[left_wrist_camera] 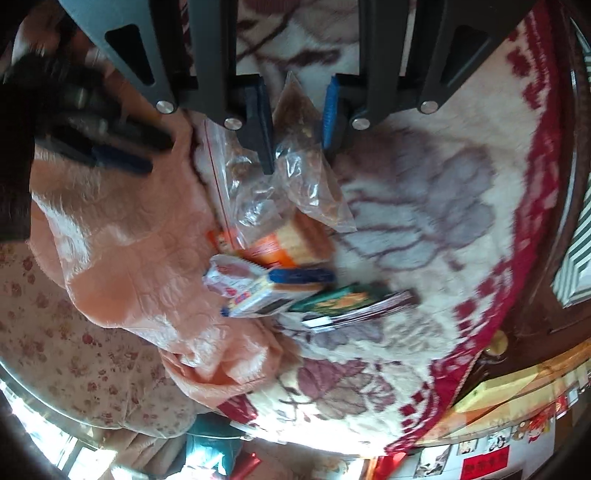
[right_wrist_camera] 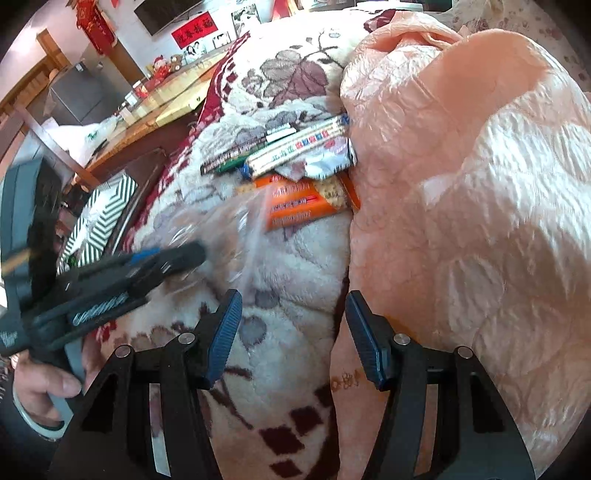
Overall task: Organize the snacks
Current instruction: 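Grasp the brown snack bag with the left gripper while the right grasps the strawberry packet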
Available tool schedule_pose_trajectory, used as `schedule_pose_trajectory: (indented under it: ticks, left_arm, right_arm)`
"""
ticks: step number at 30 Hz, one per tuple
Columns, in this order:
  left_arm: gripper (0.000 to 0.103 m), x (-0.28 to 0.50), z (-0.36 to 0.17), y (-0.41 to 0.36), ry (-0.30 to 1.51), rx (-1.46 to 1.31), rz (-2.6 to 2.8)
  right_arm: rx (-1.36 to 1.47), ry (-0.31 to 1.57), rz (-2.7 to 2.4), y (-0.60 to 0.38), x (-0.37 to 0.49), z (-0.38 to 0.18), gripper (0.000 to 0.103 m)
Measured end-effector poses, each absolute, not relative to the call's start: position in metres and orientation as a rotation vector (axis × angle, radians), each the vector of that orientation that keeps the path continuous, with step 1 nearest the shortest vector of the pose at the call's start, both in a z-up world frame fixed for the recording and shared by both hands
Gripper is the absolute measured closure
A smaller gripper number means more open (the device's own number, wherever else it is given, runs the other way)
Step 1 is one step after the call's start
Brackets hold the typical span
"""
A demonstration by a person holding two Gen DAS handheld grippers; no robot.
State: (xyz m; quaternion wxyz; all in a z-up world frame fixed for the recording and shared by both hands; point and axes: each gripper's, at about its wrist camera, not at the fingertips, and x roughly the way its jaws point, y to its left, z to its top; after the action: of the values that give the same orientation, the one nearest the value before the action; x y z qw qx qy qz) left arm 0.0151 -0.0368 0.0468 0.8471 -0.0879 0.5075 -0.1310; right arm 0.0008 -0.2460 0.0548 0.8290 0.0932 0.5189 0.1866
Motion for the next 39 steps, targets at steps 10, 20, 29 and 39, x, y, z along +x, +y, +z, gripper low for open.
schedule_pose_trajectory:
  ticks: [10, 20, 29, 39]
  left_arm:
    - [0.031, 0.022, 0.040, -0.028, 1.100, -0.233, -0.248]
    - [0.020, 0.035, 0.032, -0.039, 1.134, -0.213, -0.248]
    - [0.023, 0.033, 0.030, -0.049, 1.127, -0.108, -0.268]
    - [0.072, 0.007, 0.046, -0.015, 1.114, -0.157, -0.302]
  right_arm:
    - [-0.014, 1.052, 0.450, -0.221, 0.074, 0.074, 0.037]
    - [-0.223, 1.181, 0.503, -0.203, 0.145, 0.034, 0.033]
    - [-0.109, 1.229, 0.572, -0.200, 0.149, 0.019, 0.049]
    - [-0.071, 1.119, 0.551, -0.207, 0.080, 0.054, 0.051]
